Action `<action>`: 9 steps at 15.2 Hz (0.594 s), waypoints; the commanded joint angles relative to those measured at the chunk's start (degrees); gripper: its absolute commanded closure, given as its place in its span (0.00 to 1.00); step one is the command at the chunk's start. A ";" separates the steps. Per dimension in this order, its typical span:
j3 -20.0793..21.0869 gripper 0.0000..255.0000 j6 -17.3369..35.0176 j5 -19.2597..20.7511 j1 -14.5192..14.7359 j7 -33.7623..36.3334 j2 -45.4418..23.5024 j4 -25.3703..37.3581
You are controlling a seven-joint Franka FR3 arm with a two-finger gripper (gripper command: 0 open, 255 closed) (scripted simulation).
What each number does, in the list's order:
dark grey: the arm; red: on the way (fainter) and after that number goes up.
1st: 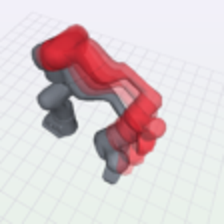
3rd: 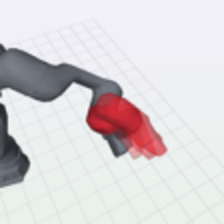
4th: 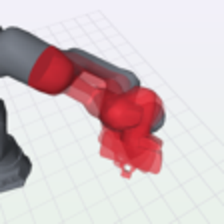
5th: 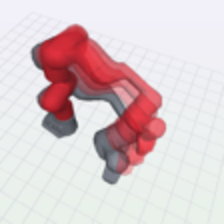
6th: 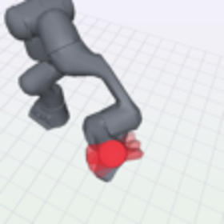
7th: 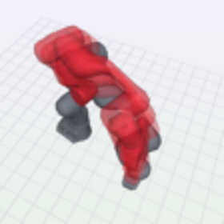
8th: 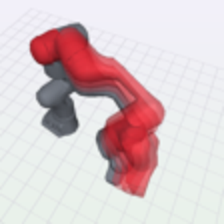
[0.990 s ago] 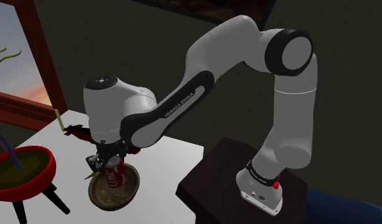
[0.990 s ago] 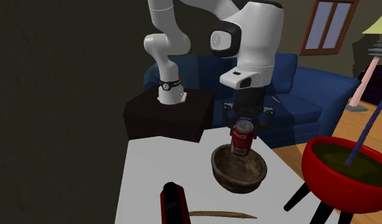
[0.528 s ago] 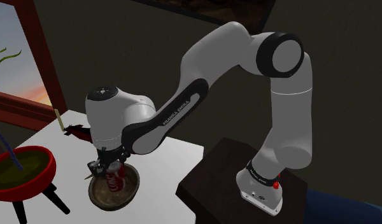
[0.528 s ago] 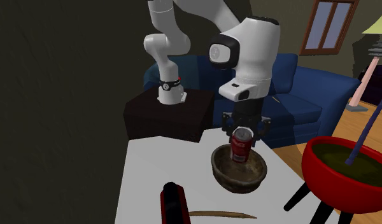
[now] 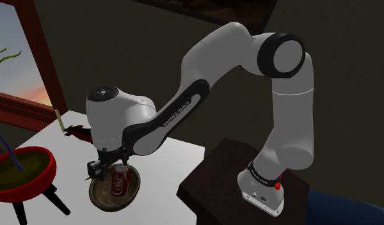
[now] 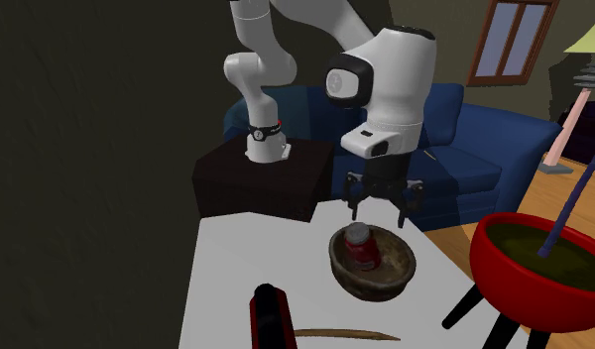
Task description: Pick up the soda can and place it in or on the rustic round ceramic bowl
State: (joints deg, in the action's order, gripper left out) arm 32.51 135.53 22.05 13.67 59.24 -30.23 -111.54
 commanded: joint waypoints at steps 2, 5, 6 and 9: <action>0.00 0.00 0.00 0.00 0.00 0.00 0.00 0.00; 1.50 0.00 -2.64 -2.01 -1.14 -1.27 2.69 0.24; 2.20 0.00 -4.00 -3.01 -1.67 -1.89 3.97 0.49; 2.70 0.00 -5.09 -3.80 -2.05 -2.40 4.97 0.73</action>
State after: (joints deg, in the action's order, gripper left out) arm 35.06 130.64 18.45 11.69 56.89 -25.54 -110.72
